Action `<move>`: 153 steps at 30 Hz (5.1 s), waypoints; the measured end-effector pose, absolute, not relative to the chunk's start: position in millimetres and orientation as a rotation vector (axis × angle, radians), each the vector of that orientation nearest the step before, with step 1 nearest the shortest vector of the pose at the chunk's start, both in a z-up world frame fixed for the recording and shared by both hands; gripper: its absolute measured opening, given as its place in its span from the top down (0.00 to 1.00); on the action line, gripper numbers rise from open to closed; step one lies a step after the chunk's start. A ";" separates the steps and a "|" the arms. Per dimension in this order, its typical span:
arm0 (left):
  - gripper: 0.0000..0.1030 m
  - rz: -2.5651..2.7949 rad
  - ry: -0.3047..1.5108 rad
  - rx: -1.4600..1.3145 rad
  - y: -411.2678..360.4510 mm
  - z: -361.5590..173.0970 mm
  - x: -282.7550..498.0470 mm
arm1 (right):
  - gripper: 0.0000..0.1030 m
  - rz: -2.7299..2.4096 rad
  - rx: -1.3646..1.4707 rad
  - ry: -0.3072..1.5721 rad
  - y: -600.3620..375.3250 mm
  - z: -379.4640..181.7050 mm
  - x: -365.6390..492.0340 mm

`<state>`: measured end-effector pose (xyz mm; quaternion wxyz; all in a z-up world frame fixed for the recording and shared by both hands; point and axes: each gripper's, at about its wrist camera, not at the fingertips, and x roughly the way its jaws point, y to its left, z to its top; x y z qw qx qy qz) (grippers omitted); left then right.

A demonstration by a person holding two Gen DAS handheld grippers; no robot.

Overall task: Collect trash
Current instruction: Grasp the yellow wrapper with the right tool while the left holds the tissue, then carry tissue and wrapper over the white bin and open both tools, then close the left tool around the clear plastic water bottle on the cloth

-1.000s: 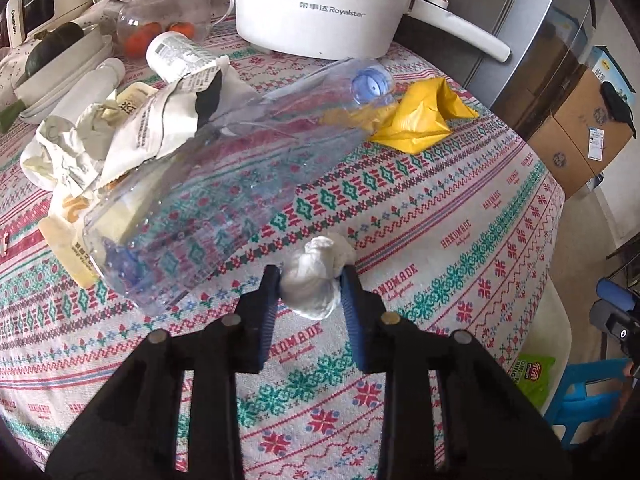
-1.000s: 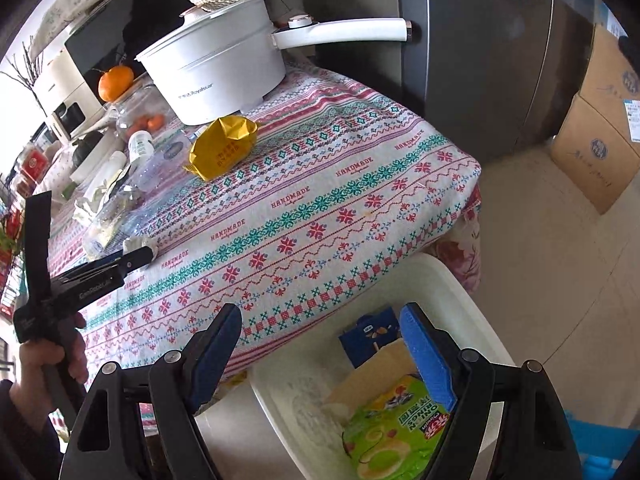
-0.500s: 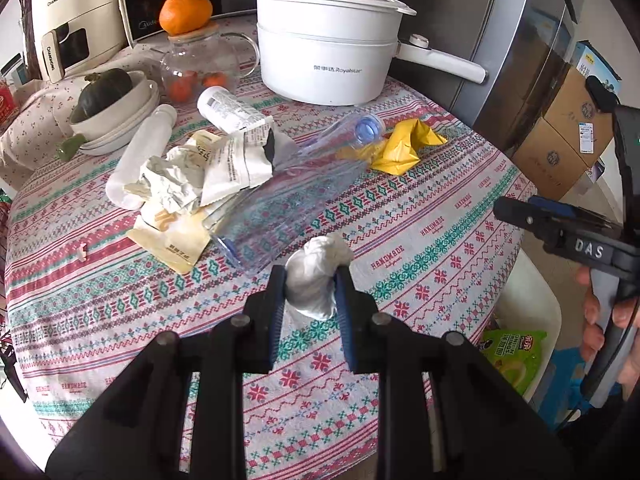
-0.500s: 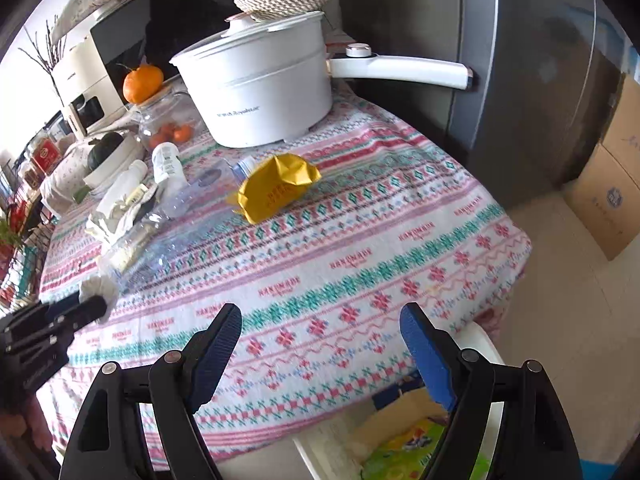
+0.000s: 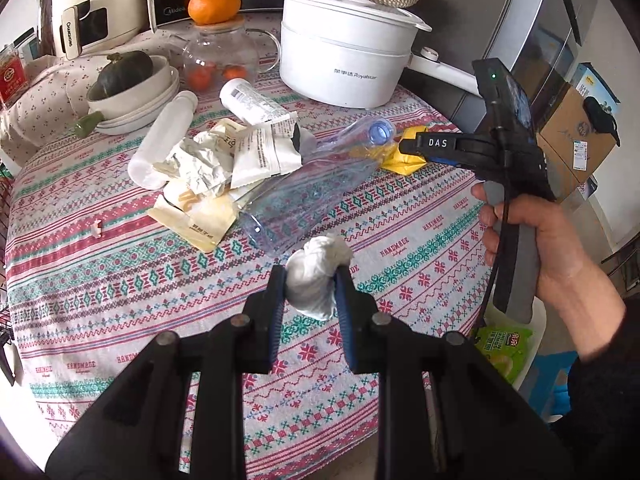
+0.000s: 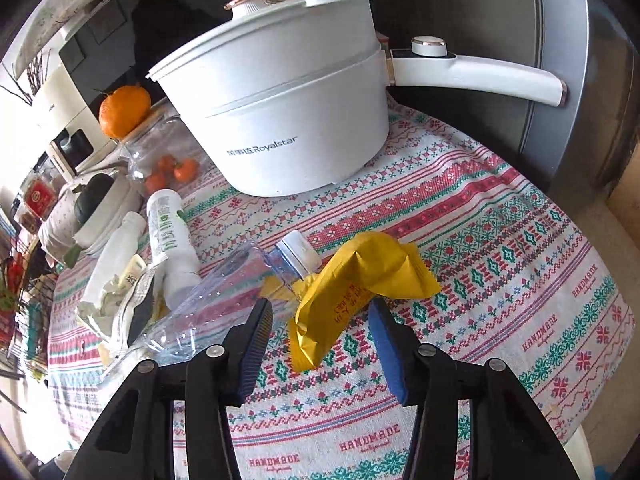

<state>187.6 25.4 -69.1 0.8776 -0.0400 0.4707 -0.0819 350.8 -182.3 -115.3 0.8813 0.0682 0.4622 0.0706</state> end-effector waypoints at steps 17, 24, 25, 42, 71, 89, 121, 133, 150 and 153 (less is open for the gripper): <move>0.74 -0.203 0.928 -0.052 3.1 -53.3 171.9 | 0.90 0.209 0.039 0.902 -216.8 -61.1 277.9; 0.74 -0.251 0.891 -0.010 -26.3 -43.4 155.4 | 0.90 0.217 0.018 0.891 -250.5 -38.9 210.8; 0.74 -0.260 0.887 -0.001 -32.0 -42.5 152.5 | 0.90 0.215 0.017 0.890 -256.0 -36.4 201.6; 0.74 -0.451 0.880 0.154 -126.8 -59.3 106.4 | 0.90 0.119 0.102 0.928 -336.8 -42.5 96.3; 0.34 -0.556 0.904 0.302 -216.6 -119.8 106.8 | 0.90 0.003 0.101 1.041 -395.2 -79.7 68.2; 0.17 -0.439 0.936 0.247 -160.2 -107.3 107.1 | 0.89 0.069 0.085 1.115 -363.3 -97.8 89.9; 0.11 -0.258 0.895 0.168 -61.3 -80.0 123.1 | 0.29 0.106 0.110 1.093 -304.1 -85.3 123.1; 0.11 -0.241 0.987 0.081 10.4 -91.6 227.9 | 0.24 0.131 0.109 1.075 -270.1 -81.4 158.0; 0.25 -0.327 1.180 0.486 -83.3 -131.0 352.1 | 0.24 0.100 0.176 1.154 -297.8 -105.2 200.5; 0.36 -0.277 1.222 0.536 -88.4 -142.0 356.4 | 0.24 0.091 0.204 1.146 -304.6 -102.3 201.7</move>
